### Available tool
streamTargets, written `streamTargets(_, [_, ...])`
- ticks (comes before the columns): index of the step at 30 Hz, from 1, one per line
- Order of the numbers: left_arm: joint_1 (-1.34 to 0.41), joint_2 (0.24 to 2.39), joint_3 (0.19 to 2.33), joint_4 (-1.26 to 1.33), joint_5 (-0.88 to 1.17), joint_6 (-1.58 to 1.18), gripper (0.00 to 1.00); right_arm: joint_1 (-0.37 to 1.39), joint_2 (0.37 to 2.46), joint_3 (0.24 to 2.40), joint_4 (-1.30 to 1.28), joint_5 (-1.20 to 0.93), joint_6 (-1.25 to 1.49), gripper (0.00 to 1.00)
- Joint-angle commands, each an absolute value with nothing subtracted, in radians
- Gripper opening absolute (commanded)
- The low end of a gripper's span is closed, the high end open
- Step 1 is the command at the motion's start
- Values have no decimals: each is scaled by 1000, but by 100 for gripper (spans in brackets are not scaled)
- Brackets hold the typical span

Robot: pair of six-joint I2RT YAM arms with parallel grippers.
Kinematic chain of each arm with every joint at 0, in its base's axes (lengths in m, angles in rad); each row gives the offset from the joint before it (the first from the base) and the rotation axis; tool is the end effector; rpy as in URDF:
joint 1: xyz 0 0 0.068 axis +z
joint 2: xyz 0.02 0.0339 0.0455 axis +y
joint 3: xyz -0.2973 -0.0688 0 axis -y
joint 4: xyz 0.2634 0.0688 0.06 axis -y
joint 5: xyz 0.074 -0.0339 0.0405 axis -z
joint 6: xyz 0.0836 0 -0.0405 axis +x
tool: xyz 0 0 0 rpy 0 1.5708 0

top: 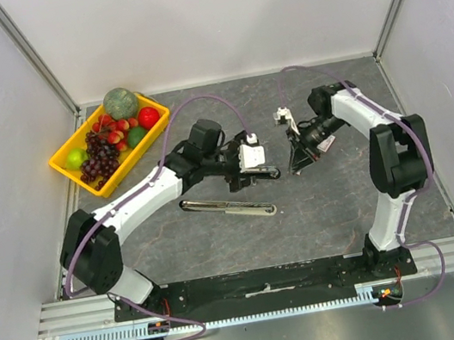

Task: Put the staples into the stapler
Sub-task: Pick up the staple from the center of the board.

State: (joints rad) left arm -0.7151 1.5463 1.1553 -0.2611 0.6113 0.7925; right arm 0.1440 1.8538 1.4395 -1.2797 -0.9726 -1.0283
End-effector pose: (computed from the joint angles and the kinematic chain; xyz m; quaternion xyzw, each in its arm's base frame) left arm 0.2648 -0.2935 0.2793 0.6823 0.5319 -0.2532 0.4329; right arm 0.3398 0.1191 0.2277 -0.4641 0.7510 0.4449 0.1504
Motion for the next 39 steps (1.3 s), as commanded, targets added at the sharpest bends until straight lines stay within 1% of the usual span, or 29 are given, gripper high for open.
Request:
streamTargets(1, [-761, 1595, 1186, -210, 623, 910, 93, 204, 1919, 1495, -1457, -1052, -1071, 18])
streamTargets(5, [-807, 1638, 1227, -265, 603, 992, 89, 248, 1942, 1514, -1459, -1049, -1048, 19])
streamTargets(7, [-821, 1660, 1244, -265, 598, 1008, 86, 256, 1931, 1505, -1457, -1049, -1051, 20])
streamTargets(11, [-827, 1704, 1282, -281, 612, 1014, 77, 258, 1922, 1499, -1457, -1048, -1051, 20])
streamTargets(12, [-830, 1713, 1287, -285, 615, 1015, 74, 258, 1919, 1497, -1457, -1048, -1051, 21])
streamTargets(14, [-833, 1721, 1290, -285, 620, 1020, 71, 258, 1916, 1493, -1459, -1051, -1054, 21])
streamTargets(15, [-836, 1721, 1290, -291, 620, 1025, 66, 258, 1917, 1491, -1457, -1052, -1057, 21])
streamTargets(17, [-842, 1724, 1289, -298, 620, 1040, 61, 258, 1919, 1488, -1457, -1054, -1058, 21])
streamTargets(20, [-851, 1726, 1281, -307, 621, 1058, 60, 258, 1924, 1494, -1457, -1057, -1058, 21])
streamTargets(23, [-859, 1730, 1269, -308, 620, 1074, 63, 258, 1928, 1499, -1456, -1061, -1057, 21])
streamTargets(27, [-867, 1735, 1261, -302, 609, 1077, 61, 255, 1931, 1500, -1459, -1060, -1054, 21])
streamTargets(30, [-874, 1743, 1261, -302, 598, 1078, 56, 253, 1928, 1499, -1457, -1065, -1054, 21])
streamTargets(36, [-885, 1746, 1249, -293, 588, 1086, 54, 239, 1927, 1496, -1457, -1066, -1055, 21])
streamTargets(38, [-888, 1749, 1247, -288, 581, 1085, 51, 236, 1927, 1496, -1457, -1068, -1055, 21])
streamTargets(39, [-891, 1750, 1243, -285, 571, 1083, 51, 235, 1927, 1494, -1457, -1068, -1057, 21])
